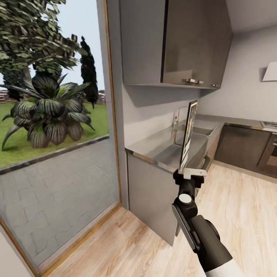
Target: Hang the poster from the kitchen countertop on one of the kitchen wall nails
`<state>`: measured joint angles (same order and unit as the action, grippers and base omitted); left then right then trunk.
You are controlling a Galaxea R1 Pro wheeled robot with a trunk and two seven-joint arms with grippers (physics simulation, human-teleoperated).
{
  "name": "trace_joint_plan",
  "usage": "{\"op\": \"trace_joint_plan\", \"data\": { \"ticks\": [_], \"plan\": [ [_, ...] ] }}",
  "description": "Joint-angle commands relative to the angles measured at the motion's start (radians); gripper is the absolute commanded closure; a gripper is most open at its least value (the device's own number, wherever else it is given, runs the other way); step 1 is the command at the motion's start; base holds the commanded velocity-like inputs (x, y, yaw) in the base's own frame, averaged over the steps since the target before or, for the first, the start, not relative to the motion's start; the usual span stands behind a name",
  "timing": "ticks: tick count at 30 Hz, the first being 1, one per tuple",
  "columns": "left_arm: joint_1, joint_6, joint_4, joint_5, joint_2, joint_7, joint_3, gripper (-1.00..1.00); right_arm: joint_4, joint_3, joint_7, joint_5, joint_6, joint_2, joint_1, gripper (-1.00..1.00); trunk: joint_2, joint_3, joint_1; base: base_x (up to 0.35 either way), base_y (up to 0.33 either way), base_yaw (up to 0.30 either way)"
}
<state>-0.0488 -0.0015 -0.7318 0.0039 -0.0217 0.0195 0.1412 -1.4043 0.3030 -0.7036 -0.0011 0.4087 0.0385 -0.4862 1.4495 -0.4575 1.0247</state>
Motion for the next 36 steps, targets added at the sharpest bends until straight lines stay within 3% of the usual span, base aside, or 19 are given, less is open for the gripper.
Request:
{"op": "trace_joint_plan", "data": {
  "ticks": [1, 16, 21, 33, 36],
  "plan": [
    [0.000, 0.000, -0.001, 0.000, 0.000, 0.002, 0.001, -1.00, 0.001, 0.002, -0.005, 0.000, 0.000, 0.000, -0.001, -1.00, 0.000, -0.001, 0.000, 0.095, 0.000, 0.000],
    [0.000, 0.000, -0.001, -0.001, 0.000, 0.002, 0.007, -1.00, 0.031, -0.001, -0.003, -0.004, -0.017, 0.000, 0.001, -1.00, 0.000, -0.001, 0.000, 0.114, -0.026, 0.000],
    [-0.001, 0.000, 0.000, -0.001, 0.000, 0.001, 0.008, -1.00, 0.087, 0.001, -0.003, -0.004, -0.089, 0.000, 0.002, -1.00, 0.000, -0.001, 0.000, 0.150, -0.044, 0.000],
    [-0.001, -0.001, 0.000, -0.001, 0.000, 0.000, 0.008, -1.00, 0.113, 0.001, -0.002, -0.007, -0.110, 0.000, 0.001, -1.00, 0.000, -0.001, 0.000, 0.126, -0.004, 0.000],
    [0.000, 0.000, 0.000, -0.002, 0.000, 0.000, 0.008, -1.00, 0.114, 0.000, -0.002, -0.024, -0.129, 0.000, 0.001, -1.00, 0.000, -0.001, 0.000, 0.051, -0.002, 0.000]
  ]
}}
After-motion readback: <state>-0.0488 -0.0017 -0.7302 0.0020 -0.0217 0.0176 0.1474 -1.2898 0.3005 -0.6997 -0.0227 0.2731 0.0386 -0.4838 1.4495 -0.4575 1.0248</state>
